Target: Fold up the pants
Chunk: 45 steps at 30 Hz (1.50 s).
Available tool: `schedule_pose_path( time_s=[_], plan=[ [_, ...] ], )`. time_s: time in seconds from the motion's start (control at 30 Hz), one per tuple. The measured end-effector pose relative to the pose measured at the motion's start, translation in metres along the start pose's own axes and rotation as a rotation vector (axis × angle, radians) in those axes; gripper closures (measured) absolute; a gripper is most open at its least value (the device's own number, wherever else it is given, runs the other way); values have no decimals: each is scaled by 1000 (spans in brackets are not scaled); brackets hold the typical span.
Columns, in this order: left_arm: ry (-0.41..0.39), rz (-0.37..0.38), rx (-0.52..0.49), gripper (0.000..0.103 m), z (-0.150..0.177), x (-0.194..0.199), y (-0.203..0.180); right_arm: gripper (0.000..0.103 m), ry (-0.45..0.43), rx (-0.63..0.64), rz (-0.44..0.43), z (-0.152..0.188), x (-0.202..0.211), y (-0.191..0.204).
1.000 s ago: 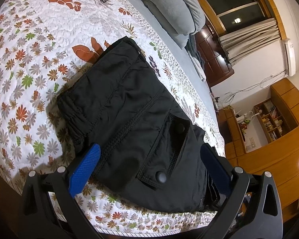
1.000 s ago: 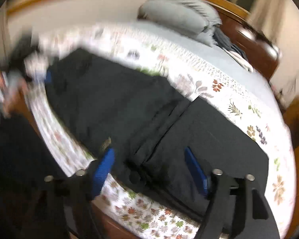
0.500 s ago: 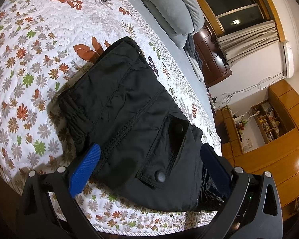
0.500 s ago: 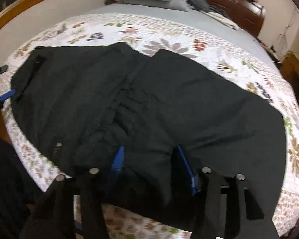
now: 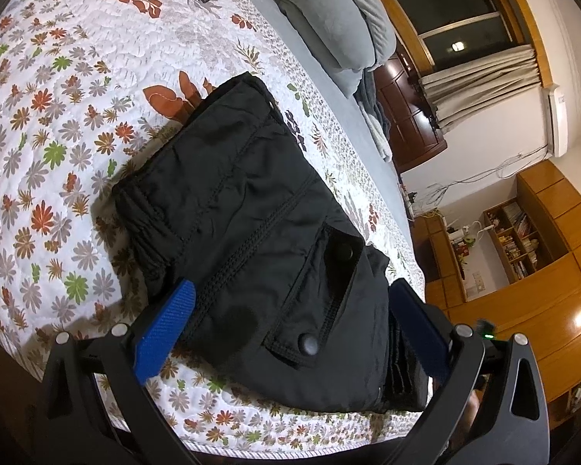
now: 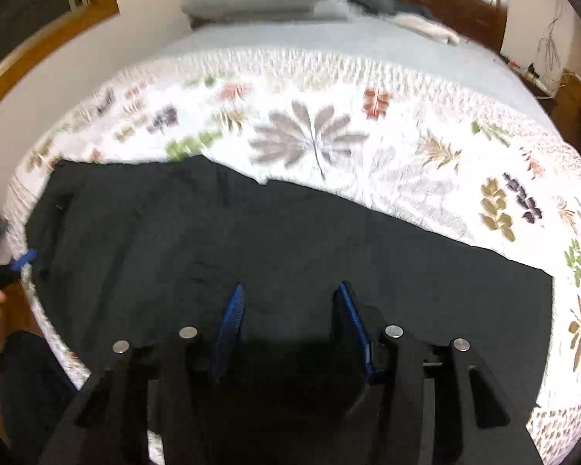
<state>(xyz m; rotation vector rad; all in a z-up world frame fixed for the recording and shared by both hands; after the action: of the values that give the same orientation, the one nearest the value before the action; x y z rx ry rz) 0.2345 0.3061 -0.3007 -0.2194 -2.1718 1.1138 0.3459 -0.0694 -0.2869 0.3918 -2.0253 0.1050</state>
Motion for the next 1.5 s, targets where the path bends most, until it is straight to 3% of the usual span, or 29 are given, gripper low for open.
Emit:
schedule_pose_path(
  time_s=[0.17,0.2,0.3,0.4,0.47,0.63,0.77,0.9,1.07,1.3,1.37,1.43,1.5],
  plan=[
    [-83,41,122,3,-3,32,3,51,27,85,-9,-10,11,9],
    [-113,64,157,3,-4,42,4,47,15,93,-35,-24,23,13],
    [-190,125,272,3,-5,63,12,19,40,121,-168,-54,46,37],
    [-191,202,359,3,-2,63,13,15,146,215,-374,-85,61,93],
    [-182,210,358,3,0,57,9,14,174,289,-426,-100,61,127],
    [-168,122,381,3,4,39,19,8,365,451,-567,-106,44,221],
    [-135,65,442,3,13,24,35,8,459,564,-576,-106,18,283],
    [-123,85,441,3,10,15,33,8,525,644,-560,-104,-11,322],
    [-98,91,459,3,1,-5,34,8,574,676,-549,-114,-46,347],
    [-66,137,405,3,-6,-22,19,8,645,697,-583,-125,-82,368],
    [-86,139,434,3,-6,-18,25,8,667,702,-599,-124,-91,374],
    [-147,96,490,3,-9,-9,43,8,689,718,-605,-121,-98,380],
    [-148,94,508,3,-9,-10,44,8,715,737,-608,-116,-104,386]
  ],
)
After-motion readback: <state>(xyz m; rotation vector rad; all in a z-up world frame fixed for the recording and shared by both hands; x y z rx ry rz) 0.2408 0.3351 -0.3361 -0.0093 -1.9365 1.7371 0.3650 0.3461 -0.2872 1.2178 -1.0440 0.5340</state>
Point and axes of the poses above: each gripper's, at about its wrist camera, not at the fingertips, and x roughly against the way its jaws point, y to its left, z to its underside, the point moved 10 cm from there along -x, roughly the way its jaws point, and after that the axes turned 5 degrees about -x, right-handed, at the moved point
